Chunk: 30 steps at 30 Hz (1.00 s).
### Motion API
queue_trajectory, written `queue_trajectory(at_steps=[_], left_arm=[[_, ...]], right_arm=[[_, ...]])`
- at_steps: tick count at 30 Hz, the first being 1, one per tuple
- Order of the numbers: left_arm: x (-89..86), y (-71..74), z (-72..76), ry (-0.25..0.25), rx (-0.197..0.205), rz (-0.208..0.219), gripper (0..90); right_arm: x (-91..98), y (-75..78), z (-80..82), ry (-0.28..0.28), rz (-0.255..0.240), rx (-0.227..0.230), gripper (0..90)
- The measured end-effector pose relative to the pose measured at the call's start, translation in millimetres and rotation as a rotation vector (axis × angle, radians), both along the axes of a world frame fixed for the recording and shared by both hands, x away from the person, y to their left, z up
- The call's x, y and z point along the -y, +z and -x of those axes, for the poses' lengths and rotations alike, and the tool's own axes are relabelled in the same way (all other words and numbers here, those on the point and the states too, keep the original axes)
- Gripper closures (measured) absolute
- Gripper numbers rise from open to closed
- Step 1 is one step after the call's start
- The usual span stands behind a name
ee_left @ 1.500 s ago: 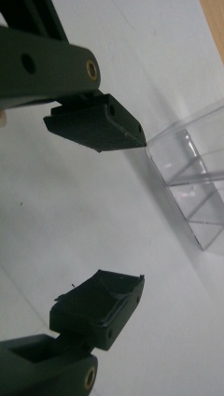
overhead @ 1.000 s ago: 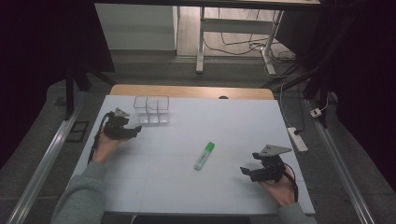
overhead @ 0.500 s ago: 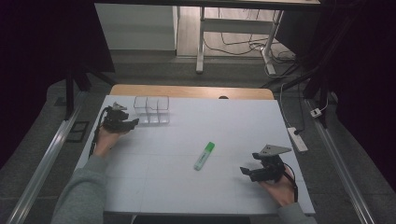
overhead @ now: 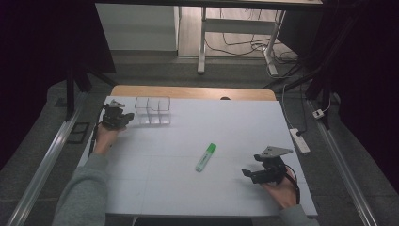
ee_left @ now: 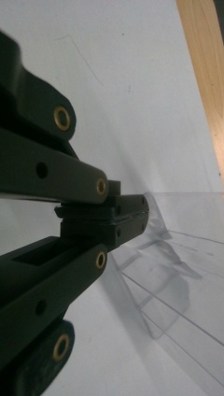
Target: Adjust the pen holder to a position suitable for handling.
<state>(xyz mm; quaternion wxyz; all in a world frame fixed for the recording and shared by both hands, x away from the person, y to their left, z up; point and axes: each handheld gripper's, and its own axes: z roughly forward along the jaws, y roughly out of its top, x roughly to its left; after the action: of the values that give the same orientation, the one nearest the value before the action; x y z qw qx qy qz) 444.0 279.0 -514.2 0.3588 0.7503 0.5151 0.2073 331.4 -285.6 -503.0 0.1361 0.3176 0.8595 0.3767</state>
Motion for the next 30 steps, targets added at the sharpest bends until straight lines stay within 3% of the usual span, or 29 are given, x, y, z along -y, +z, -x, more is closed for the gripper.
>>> queue_trajectory(at_steps=[13, 30], left_arm=[[1.5, -3.8, -19.7, -0.002, 0.015, 0.036, 89.1], [-1.9, -10.0, -23.5, -0.018, -0.003, 0.09, 89.1]], right_arm=[[-0.7, -1.3, -0.6, -0.002, 0.012, -0.005, 18.5], [-0.4, -2.0, -0.1, -0.002, 0.009, -0.006, 18.6]])
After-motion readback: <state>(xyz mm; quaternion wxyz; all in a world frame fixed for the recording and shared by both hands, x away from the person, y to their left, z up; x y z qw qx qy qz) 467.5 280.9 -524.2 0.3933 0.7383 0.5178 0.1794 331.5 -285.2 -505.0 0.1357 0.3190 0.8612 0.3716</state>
